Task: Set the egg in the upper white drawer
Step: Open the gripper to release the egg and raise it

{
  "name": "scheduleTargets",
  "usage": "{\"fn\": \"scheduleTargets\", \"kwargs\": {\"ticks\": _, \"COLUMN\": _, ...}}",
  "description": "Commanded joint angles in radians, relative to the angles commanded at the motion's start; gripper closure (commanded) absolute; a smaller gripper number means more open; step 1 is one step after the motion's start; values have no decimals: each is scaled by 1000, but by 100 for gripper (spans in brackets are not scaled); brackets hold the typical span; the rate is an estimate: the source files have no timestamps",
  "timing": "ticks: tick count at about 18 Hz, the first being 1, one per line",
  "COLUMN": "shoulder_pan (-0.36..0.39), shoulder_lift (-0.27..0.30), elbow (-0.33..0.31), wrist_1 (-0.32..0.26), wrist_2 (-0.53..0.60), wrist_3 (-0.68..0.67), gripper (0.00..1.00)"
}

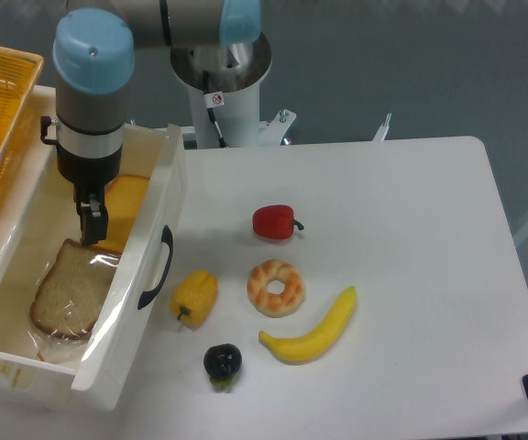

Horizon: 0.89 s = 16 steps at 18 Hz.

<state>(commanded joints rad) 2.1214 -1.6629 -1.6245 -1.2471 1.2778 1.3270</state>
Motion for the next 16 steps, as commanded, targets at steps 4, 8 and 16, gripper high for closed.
{"fn": "scheduleTargets", "kwargs": {"ticks": 4, "shoulder_pan": 20, "shoulder_lift": 37, "elbow": 2, "wrist_1": 2, "wrist_2": -2, "wrist_3": -104, "gripper": 0}}
{"fn": "scheduleTargets", "kwargs": {"ticks": 8, "shoulder_pan": 20, "shoulder_lift": 75, "elbow": 2, "wrist_1": 2, "wrist_2": 8, "wrist_3": -153, "gripper": 0}}
{"fn": "scheduleTargets", "kwargs": {"ticks": 16, "shoulder_pan": 97, "shoulder_lift": 89, "elbow": -6, "wrist_1": 3, "wrist_2": 6, "wrist_3": -167, "gripper": 0}}
